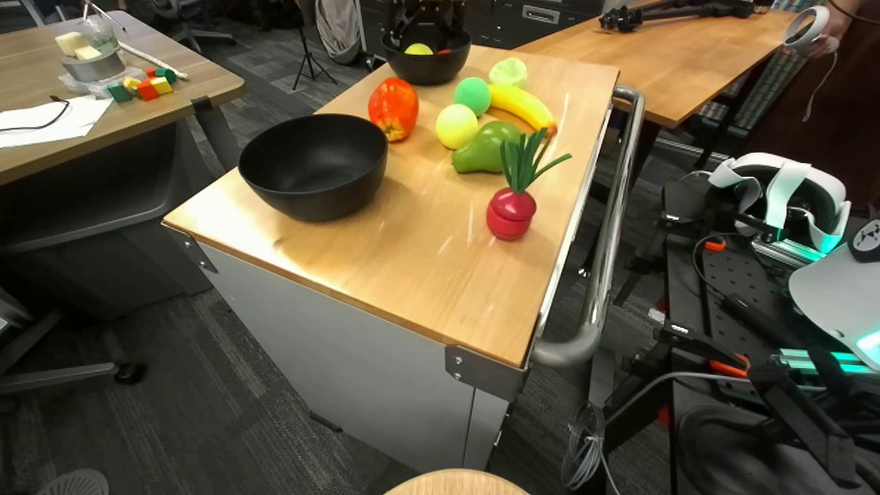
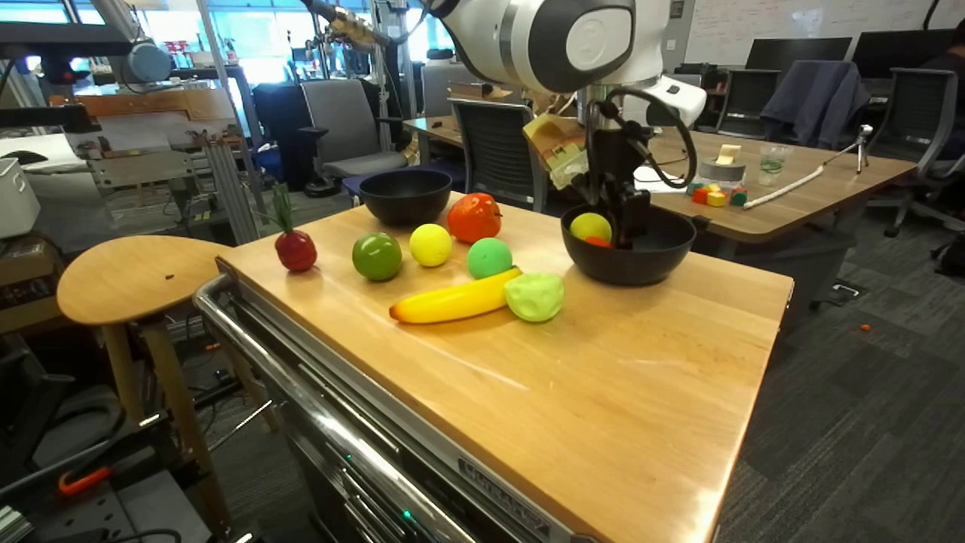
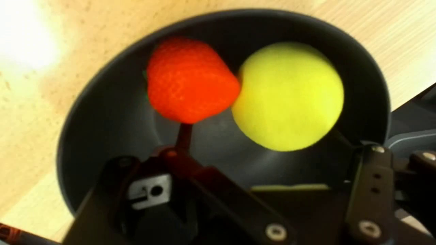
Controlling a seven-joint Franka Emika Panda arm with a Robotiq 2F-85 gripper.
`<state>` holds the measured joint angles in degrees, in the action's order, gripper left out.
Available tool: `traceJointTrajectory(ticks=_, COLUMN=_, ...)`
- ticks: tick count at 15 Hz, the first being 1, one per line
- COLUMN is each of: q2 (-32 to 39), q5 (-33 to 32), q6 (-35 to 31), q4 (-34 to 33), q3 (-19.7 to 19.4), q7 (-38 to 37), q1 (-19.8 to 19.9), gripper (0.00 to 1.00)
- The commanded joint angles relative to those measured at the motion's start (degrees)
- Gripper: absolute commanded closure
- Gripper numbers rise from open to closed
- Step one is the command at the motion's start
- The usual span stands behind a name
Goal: Take the plastic fruits and vegetables and place them on the table
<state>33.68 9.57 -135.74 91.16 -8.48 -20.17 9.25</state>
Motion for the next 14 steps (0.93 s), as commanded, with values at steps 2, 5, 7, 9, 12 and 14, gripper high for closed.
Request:
traceJointTrajectory(ticks=2, q2=-3.0, q5=3.0, q6=13.8, q4=-4.6, q3=-0.3, q7=-6.8, q1=0.1, gripper=0.10)
traceJointTrajectory(ticks=5, q2=-1.7, q5=3.2, q6=17.8, q4=-7.8, q3=-1.3, q7=-11.8, q1=0.1, gripper=0.15)
traceJointTrajectory(ticks=7, q2=-1.2, q5=3.1, q6=17.6, q4=-8.4, q3=-1.7, q7=-13.2, q1=0.2, gripper=0.19)
traceJointTrajectory(ticks=9, q2=-1.0, q5=3.0, q6=16.0, q4=-8.2, q3=-1.7, q7=-13.1, q1=0.6, gripper=0.21)
traceJointTrajectory(ticks=12, q2=-0.3, q5=2.6, q6=15.4, q4=-8.5, q3=-1.9, q7=-12.1, q1=1.1, gripper=0.17)
traceJointTrajectory(ticks=14, q2=0.3, q5=2.6, q6=13.8, q4=-8.4, q3=-1.9, q7=-11.9, q1=1.2, gripper=0.17)
